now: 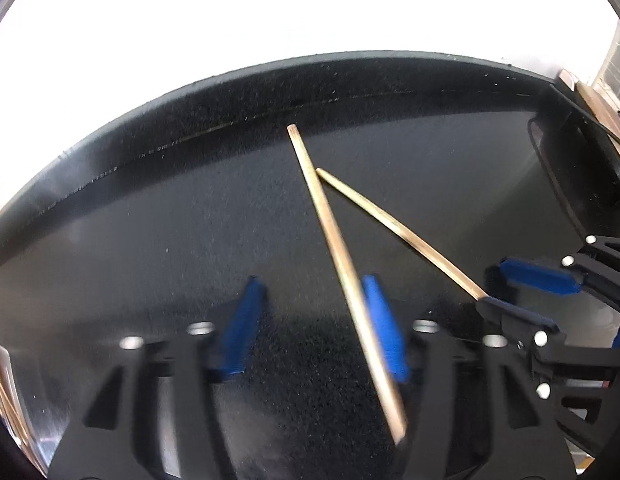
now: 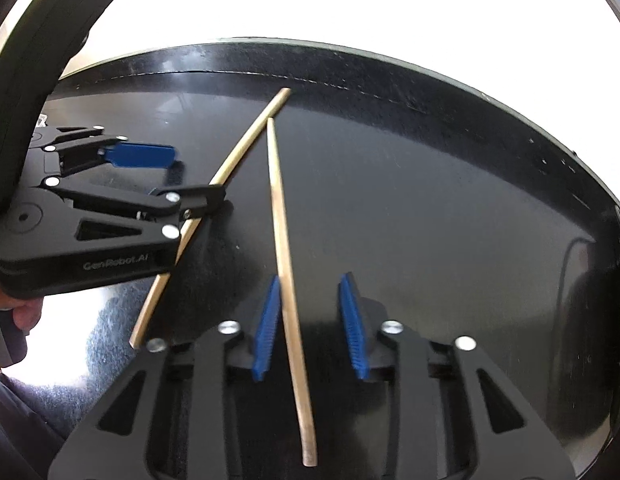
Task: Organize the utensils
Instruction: 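Grasp a chopstick with the left tool while the right tool grasps the other, then carry both chopsticks over the clear container with both tools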
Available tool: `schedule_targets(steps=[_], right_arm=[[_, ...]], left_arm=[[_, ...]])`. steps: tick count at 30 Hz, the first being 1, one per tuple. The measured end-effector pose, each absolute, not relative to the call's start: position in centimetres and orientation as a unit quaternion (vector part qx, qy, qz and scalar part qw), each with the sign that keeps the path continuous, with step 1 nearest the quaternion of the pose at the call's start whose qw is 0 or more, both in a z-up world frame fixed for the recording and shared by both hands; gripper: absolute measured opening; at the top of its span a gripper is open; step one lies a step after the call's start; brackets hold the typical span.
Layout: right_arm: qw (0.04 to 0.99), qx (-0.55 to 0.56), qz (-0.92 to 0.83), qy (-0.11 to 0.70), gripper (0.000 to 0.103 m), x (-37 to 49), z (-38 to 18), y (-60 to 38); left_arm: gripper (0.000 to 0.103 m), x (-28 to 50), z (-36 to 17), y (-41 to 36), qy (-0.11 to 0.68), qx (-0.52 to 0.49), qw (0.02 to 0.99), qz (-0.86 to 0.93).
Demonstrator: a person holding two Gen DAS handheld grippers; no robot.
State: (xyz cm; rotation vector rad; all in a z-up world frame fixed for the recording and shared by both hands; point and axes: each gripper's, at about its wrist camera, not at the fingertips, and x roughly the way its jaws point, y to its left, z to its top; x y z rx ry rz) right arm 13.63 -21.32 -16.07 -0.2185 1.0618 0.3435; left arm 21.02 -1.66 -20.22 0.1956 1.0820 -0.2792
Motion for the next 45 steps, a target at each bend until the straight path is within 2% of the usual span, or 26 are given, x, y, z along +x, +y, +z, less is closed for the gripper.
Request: schedule_targets(steps=[1,2,3,4,14,24,32,45], right_arm=[[0.842,-0.106,0.166,0.502,0.012,13.6,-16.0,-21.2],[0.841,-0.108,0.169,0.502,0.009,13.6,-16.0,-21.1],[0.841,-0.111,0.168,0.503,0.007,13.7,-15.9,-20.9],[0.841,-0.113,0.164,0.503,0.007,13.7,-15.9,-20.7],[0.841,-0.074,0.136,0.519,0.007,13.3,-14.9,-20.9],[0.857,-0.052,0.131,0.496,0.007,10.9,-10.0,-18.1],[0.86,-0.049,0.177,0.477,0.007,8.8,-6.8,-10.4],[0.827,-0.069,0.298,0.472,0.007,5.8,-4.9,11.4]], left_arm=[[0.026,21.0,-20.1,-1.6,0.509,0.095,0.844,-0.137],[0.02,21.0,-20.1,-1.8,0.507,0.096,0.845,-0.14],[0.008,21.1,-20.1,-1.8,0.506,0.096,0.845,-0.142],[0.006,21.3,-20.1,-1.7,0.507,0.095,0.845,-0.143],[0.005,20.3,-18.7,-0.2,0.512,0.092,0.841,-0.148],[0.005,16.0,-13.2,5.2,0.489,0.074,0.859,-0.133],[0.005,11.2,-9.6,15.0,0.486,0.035,0.87,-0.071],[0.005,5.9,-6.9,36.0,0.492,-0.019,0.869,0.042]])
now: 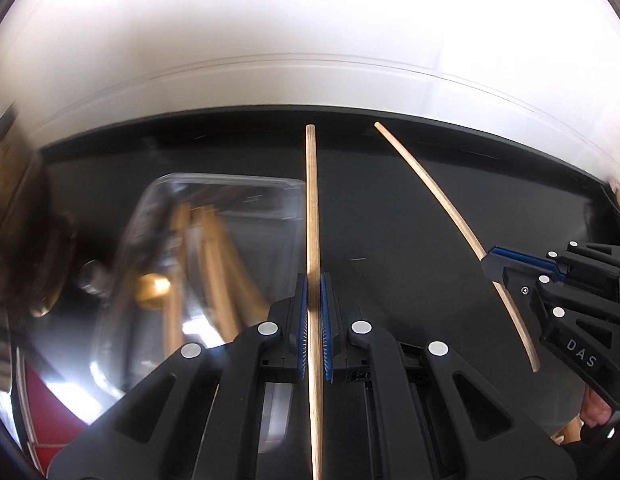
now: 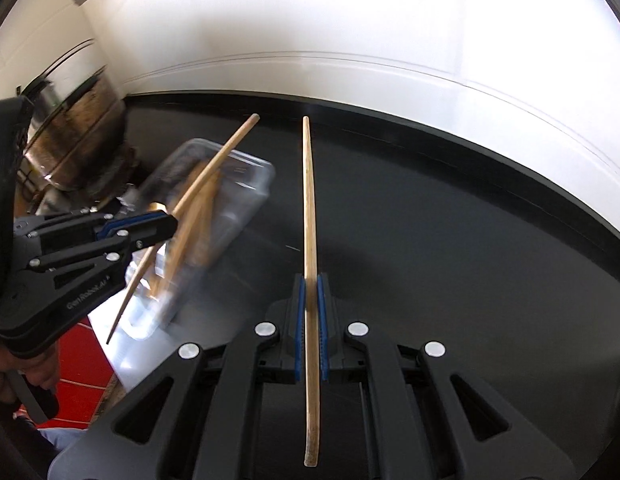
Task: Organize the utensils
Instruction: 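Carry both chopsticks over the clear container with both tools, then open both tools to drop the chopsticks into the container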
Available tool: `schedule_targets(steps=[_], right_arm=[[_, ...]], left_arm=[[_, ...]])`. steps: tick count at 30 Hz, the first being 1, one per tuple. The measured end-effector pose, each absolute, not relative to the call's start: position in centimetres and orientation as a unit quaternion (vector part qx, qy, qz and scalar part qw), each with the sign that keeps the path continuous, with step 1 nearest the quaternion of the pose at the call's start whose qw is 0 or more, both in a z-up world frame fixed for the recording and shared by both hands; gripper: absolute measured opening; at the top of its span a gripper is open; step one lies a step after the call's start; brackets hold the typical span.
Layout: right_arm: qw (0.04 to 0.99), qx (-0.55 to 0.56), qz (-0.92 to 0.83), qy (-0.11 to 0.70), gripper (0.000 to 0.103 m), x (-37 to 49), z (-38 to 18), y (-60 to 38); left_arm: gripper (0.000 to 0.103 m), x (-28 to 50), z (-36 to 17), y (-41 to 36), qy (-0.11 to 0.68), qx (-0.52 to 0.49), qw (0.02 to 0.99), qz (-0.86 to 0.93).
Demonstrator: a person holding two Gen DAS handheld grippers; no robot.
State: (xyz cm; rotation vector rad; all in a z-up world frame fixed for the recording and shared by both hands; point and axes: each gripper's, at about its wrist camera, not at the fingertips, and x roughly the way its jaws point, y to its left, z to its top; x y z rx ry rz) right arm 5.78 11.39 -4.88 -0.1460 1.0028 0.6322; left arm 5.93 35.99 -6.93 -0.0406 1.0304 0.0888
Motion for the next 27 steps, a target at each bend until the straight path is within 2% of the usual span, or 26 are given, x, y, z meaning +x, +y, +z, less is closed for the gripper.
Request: schedule_targets(steps=[12,27], right_arm=[[0.787,-0.034,0.324,0.524,0.007,5.7,-7.4,25.2],[0.767,-0.024,0.291,0.571,0.007,7.7,-9.8,28.4]], left_arm=[[0.005,4.6,-10.1,47.8,0.528,-0.044,0.846,0.063],[0.005,7.2,-13.1,50.8,0.553,-0.068,0.83,0.034]])
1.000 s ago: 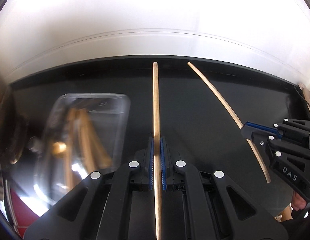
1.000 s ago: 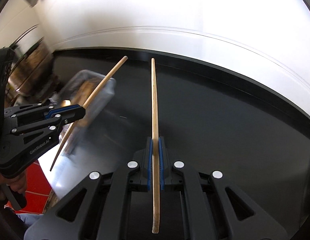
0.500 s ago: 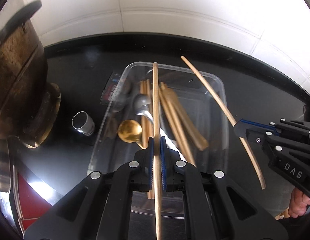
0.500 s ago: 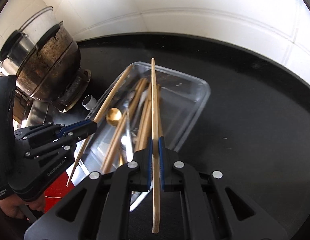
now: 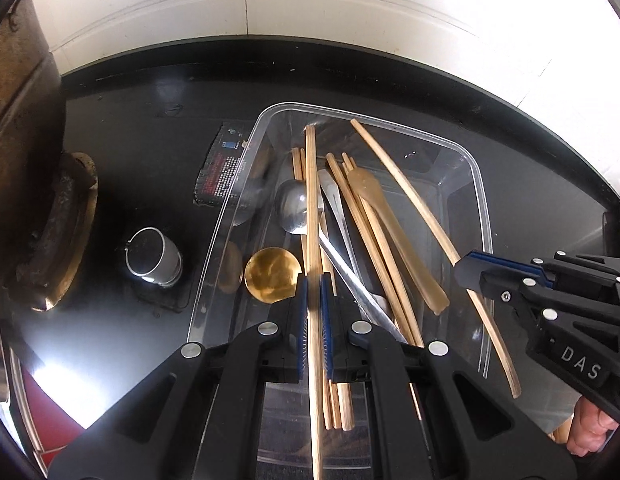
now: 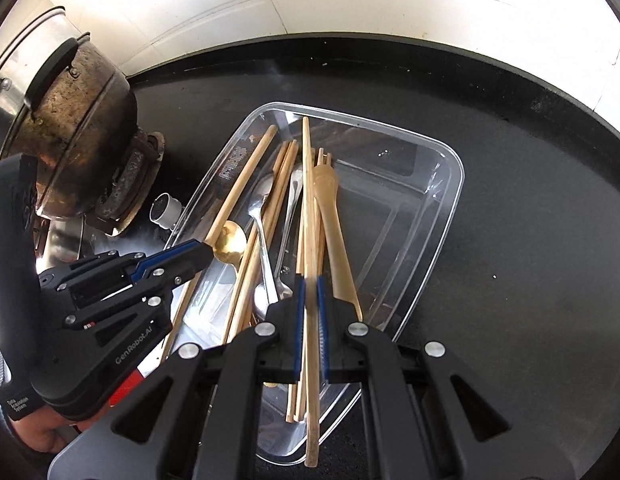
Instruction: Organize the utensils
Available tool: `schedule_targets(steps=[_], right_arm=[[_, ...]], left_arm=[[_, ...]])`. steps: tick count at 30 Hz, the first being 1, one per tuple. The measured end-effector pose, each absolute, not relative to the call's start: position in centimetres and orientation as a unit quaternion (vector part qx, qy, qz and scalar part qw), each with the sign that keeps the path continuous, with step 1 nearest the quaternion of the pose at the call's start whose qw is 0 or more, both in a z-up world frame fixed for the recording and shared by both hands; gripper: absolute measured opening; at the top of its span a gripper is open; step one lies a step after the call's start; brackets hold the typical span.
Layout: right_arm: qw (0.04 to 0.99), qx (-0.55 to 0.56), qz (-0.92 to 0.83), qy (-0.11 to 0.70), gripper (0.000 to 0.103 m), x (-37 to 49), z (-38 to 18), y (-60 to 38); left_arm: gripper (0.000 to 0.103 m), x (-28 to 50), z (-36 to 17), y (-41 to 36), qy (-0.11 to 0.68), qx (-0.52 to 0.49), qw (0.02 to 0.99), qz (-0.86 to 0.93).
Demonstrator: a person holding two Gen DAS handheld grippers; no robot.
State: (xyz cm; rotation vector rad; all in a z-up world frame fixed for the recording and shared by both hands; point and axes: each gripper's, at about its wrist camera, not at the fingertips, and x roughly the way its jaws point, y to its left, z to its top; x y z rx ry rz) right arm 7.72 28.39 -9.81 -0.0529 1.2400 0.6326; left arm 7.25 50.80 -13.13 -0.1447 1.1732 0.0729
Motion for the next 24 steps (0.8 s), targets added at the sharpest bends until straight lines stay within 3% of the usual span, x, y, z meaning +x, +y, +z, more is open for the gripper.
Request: schedule_targets(steps=[8,9,10,11,12,13,18,24], right_arm=[[0.764,-0.019,0.295,0.573,0.009,8.1,-9.8,28.6],[0.765,-0.019,0.294,0.573,0.028,8.1,-9.8,28.6],[0.766,-0.017,0.292,0.572,0.07,8.2,-9.7,28.4],[0.772,-0.013,0.288,0.566,0.084,8.2,-9.4,28.0],[0.788,-0.006,0.277,0.55,0.087,8.1,-8.8,27.3],[0.797,0.0,0.273,0.539,0.087,8.0,-8.3,26.7],[0.816,0.005,0.25,0.521,0.09,7.9,-7.1,23.3],[0.839,-0.001,0.199,0.507,0.094,7.6,-6.4,17.0]], left_arm=[[0.007,7.5,-13.5,51.4,0.562,-0.092,0.822,0.029],[0.009,7.7,-13.6,51.6,0.563,-0.093,0.821,0.029],[0.021,7.7,-13.6,51.7,0.564,-0.093,0.82,0.032],[0.035,7.6,-13.5,51.7,0.564,-0.093,0.82,0.034],[0.074,7.5,-13.3,51.6,0.56,-0.094,0.822,0.038],[0.09,7.3,-13.0,51.6,0.554,-0.094,0.826,0.043],[0.097,6.9,-11.8,50.3,0.543,-0.085,0.834,0.055],[0.097,6.7,-10.3,46.6,0.525,-0.075,0.847,0.046]])
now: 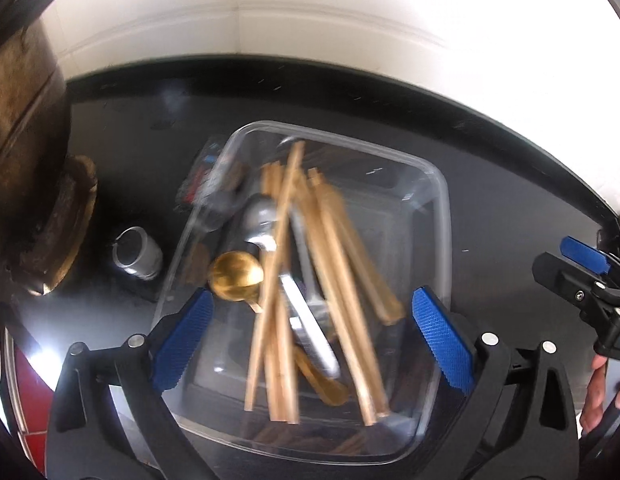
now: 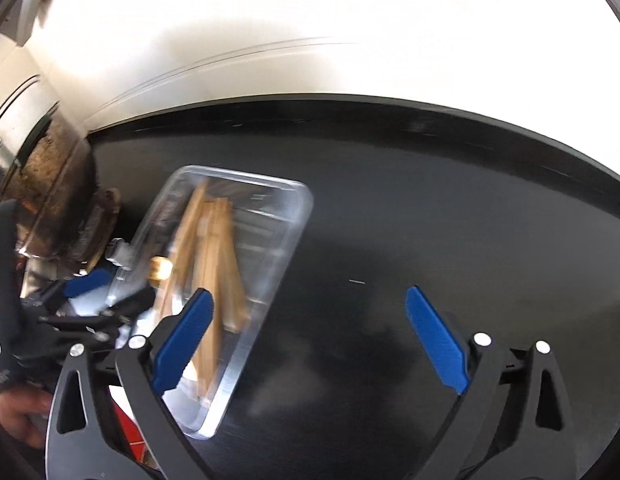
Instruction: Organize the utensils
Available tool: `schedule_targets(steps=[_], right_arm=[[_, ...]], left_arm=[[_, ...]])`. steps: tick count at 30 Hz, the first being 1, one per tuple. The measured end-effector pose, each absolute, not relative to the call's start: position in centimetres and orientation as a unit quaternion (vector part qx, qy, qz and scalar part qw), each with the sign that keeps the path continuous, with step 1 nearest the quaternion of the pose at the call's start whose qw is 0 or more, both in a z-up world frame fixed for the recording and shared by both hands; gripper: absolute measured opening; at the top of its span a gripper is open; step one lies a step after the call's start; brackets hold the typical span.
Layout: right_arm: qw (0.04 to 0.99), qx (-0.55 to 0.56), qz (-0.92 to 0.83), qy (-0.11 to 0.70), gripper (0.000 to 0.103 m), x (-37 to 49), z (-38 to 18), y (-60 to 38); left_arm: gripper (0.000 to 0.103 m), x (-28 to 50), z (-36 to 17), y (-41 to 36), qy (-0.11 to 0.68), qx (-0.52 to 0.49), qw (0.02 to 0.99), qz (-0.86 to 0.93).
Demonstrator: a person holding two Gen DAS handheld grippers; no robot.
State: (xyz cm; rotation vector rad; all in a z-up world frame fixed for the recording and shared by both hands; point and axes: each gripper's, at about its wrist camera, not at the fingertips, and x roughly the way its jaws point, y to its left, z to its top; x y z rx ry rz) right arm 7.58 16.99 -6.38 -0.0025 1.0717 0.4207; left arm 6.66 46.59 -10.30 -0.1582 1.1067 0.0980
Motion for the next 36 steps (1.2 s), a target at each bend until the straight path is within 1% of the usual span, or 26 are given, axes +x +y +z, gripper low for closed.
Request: schedule_targets(steps=[8,12,17,22,28,36], right_arm=[[0.86,-0.023,0.125,0.494,0.094,6.1,-5.5,3.9],[0.867,-0.042,0.087,0.489,0.094,5.2,-5.5,-2.5],[0.867,-0.027,0.043,0.496,0.094,4.4,-6.1,-10.9],[0.865,-0.004,0.009,0.501,0.094,3.6,-7.1,-18.2],[0.865,0.0,0.01,0.502,0.094,3.1,-8.0,-22.3],[0.87,-0.001,0.022,0.493,0.094,3.2,-8.0,-22.8]], left_arm=[[0.097,7.6,-8.9,36.7,0.507,-0.036,0.861,0.012],[0.097,8.2,-9.1,30.3,0.522,-0.033,0.852,-0.017],[0.097,8.6,-9.8,24.1,0.536,-0.029,0.843,-0.024],[0.097,8.8,-10.3,20.3,0.548,-0.048,0.835,-0.01],[0.097,7.9,-10.8,18.3,0.558,-0.063,0.827,0.001],[0.097,7.8,-10.1,16.6,0.543,-0.063,0.838,-0.008]])
